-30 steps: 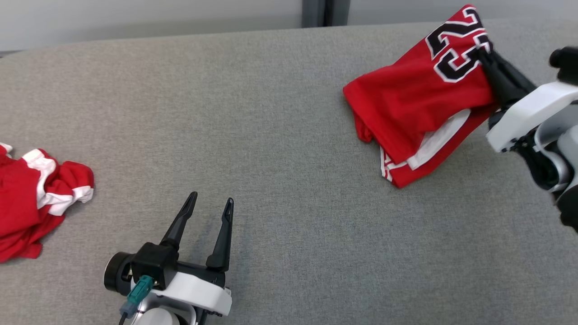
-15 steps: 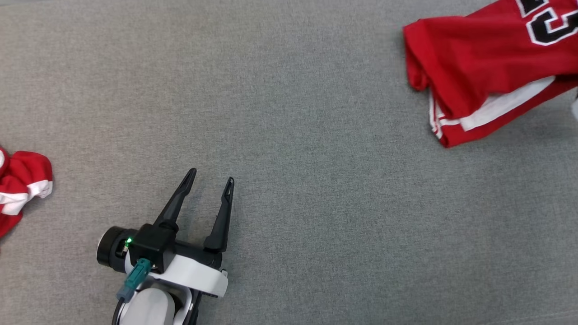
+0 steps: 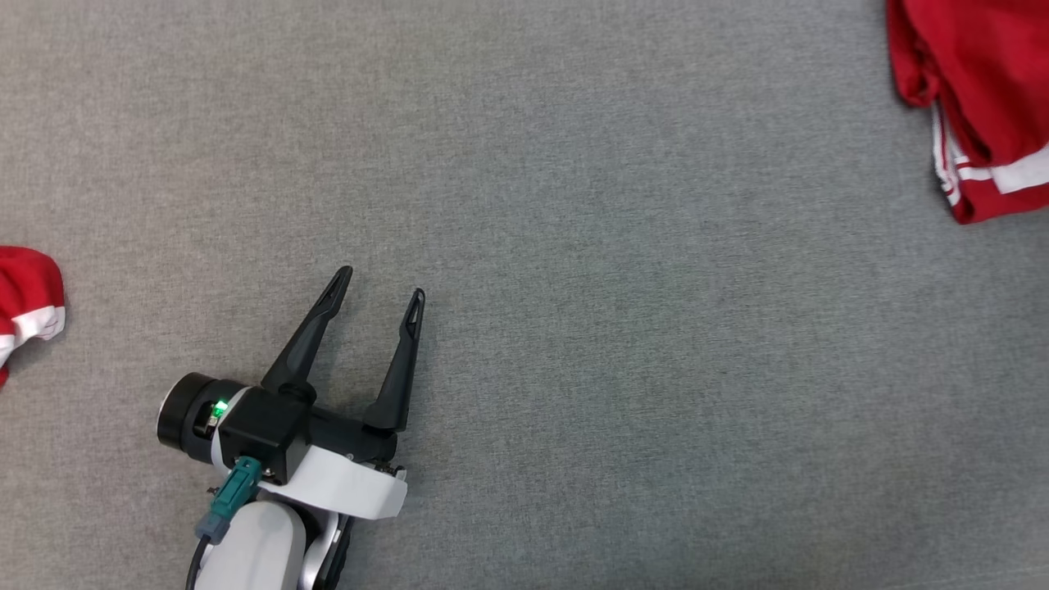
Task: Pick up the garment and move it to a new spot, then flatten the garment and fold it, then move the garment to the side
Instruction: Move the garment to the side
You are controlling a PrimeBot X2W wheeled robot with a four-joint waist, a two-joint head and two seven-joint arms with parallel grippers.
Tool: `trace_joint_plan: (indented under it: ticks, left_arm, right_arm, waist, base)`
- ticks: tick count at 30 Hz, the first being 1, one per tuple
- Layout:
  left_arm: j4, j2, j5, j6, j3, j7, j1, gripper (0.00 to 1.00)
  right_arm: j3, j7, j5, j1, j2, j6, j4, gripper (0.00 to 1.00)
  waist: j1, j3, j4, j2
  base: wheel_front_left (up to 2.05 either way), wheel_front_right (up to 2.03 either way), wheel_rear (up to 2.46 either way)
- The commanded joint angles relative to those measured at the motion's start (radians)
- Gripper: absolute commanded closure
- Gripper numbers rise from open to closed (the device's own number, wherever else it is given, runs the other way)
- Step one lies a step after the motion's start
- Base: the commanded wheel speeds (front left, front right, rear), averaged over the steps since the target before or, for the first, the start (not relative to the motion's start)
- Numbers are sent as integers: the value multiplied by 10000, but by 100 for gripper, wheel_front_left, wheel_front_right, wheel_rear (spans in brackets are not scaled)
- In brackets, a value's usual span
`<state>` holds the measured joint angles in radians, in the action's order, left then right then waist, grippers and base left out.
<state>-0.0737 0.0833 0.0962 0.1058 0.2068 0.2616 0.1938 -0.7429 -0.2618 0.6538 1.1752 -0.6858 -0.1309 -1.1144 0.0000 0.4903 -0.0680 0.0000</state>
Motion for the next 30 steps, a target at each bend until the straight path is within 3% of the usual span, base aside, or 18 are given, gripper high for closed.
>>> trace_joint_plan:
  ticks: [1, 14, 15, 16, 19, 24, 30]
  left_arm:
    - [58, 85, -68, 39, -10, 32, 180, 0]
    - [157, 156, -108, 76, 72, 30, 277, 0]
    - [153, 154, -105, 78, 74, 30, 309, 0]
    - [140, 145, -97, 79, 78, 30, 358, 0]
    - [120, 123, -78, 66, 74, 30, 403, 0]
    - [-2, 48, 9, 43, 76, 30, 347, 0]
    - [-107, -70, 147, -44, 40, 32, 88, 0]
  right_arm:
    - [293, -49, -457, 30, -55, 2, -163, 100]
    - [2868, -34, -3549, -205, -17, 2, -1288, 100]
    - [3119, -34, -3794, -163, -66, 3, -1345, 89]
    - [3742, -36, -4347, -67, -145, 3, -1390, 0]
    - [4446, -36, -4972, -71, -125, 3, -1090, 0]
    - [6284, -35, -6739, -784, 622, 3, -46, 0]
    - [7838, -35, -8529, -1518, 2499, 2, 1420, 0]
  waist:
    - [0, 145, 106, 0]
    - [0, 507, 490, 0]
    - [0, 524, 512, 0]
    - [0, 530, 547, 0]
    - [0, 499, 568, 0]
    - [0, 174, 585, 0]
    - [0, -416, 604, 0]
  base:
    - [0, 0, 0]
    - [0, 0, 0]
    - [0, 0, 0]
    - [0, 0, 0]
    - [0, 0, 0]
    - [0, 0, 0]
    - [0, 0, 0]
